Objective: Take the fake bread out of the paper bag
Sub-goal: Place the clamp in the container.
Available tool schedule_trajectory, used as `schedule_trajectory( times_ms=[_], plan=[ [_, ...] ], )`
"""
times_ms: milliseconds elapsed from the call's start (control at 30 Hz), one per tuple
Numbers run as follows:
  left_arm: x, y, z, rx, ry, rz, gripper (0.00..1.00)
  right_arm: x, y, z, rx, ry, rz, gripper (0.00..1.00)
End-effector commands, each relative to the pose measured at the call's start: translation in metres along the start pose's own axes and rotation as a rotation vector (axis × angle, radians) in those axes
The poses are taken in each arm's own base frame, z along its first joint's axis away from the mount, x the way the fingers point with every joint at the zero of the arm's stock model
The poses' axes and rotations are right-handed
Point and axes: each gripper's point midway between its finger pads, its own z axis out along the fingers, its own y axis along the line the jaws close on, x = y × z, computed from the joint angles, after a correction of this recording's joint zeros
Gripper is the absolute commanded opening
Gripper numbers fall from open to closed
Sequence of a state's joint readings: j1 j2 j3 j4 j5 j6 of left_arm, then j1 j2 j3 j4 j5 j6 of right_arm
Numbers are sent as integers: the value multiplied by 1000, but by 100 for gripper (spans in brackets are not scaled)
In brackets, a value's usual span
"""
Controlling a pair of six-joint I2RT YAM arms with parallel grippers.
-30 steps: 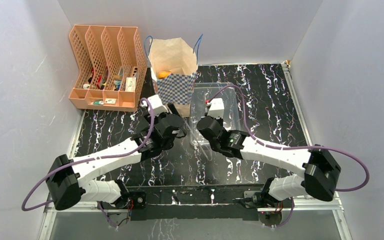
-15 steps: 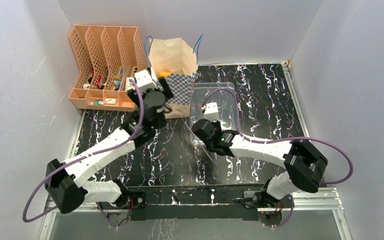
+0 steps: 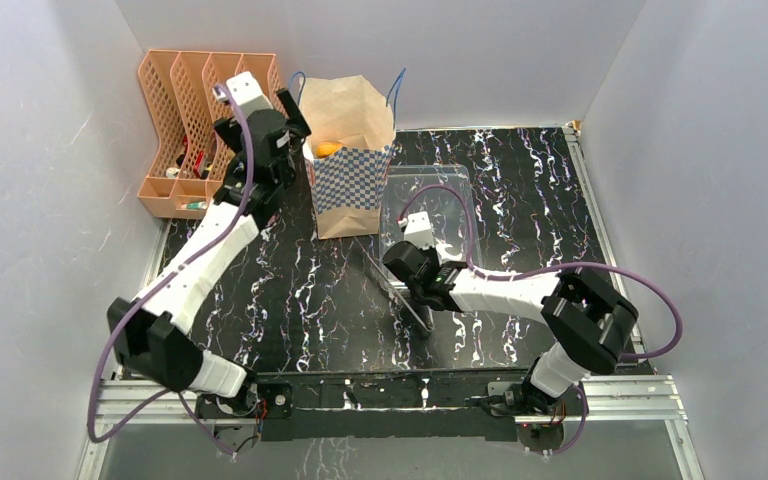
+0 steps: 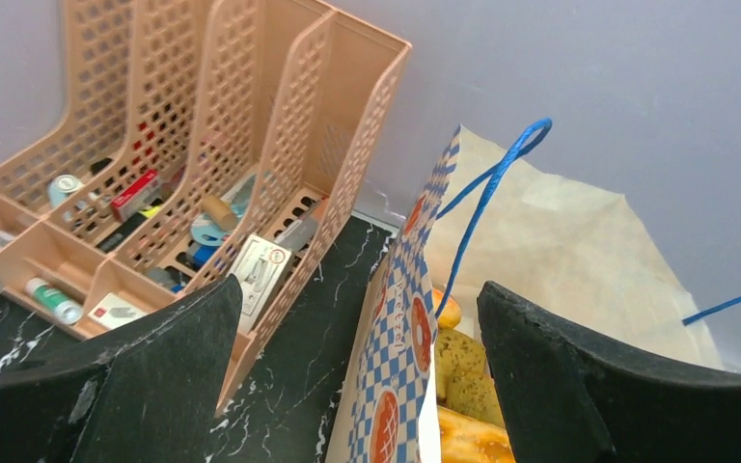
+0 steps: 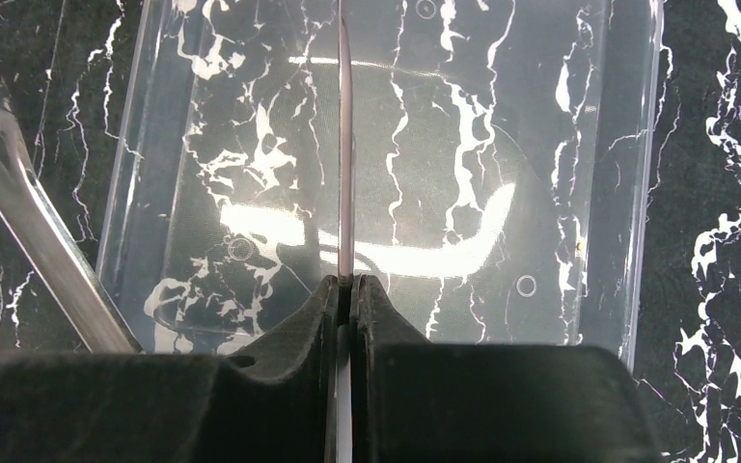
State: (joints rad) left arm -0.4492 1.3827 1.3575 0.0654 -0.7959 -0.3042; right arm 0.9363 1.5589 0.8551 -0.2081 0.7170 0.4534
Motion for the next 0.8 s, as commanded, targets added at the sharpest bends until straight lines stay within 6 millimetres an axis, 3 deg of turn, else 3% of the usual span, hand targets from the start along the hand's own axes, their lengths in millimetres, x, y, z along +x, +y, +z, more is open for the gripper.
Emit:
schedule_trajectory(
  times_ms=[0,400,633,767],
  plan=[
    [28,-19,28,91,136,70,92,-11,4,7,-20,-41,56,5],
    [58,-29,84,120,300,78,92,-4,9,16,-44,-22,49,11],
    [71,-44,101,166,324,75,89,-2,9,21,-43,-15,46,13],
    [85,-50,102,206,357,90,86,-5,9,20,-49,-17,49,22]
  ],
)
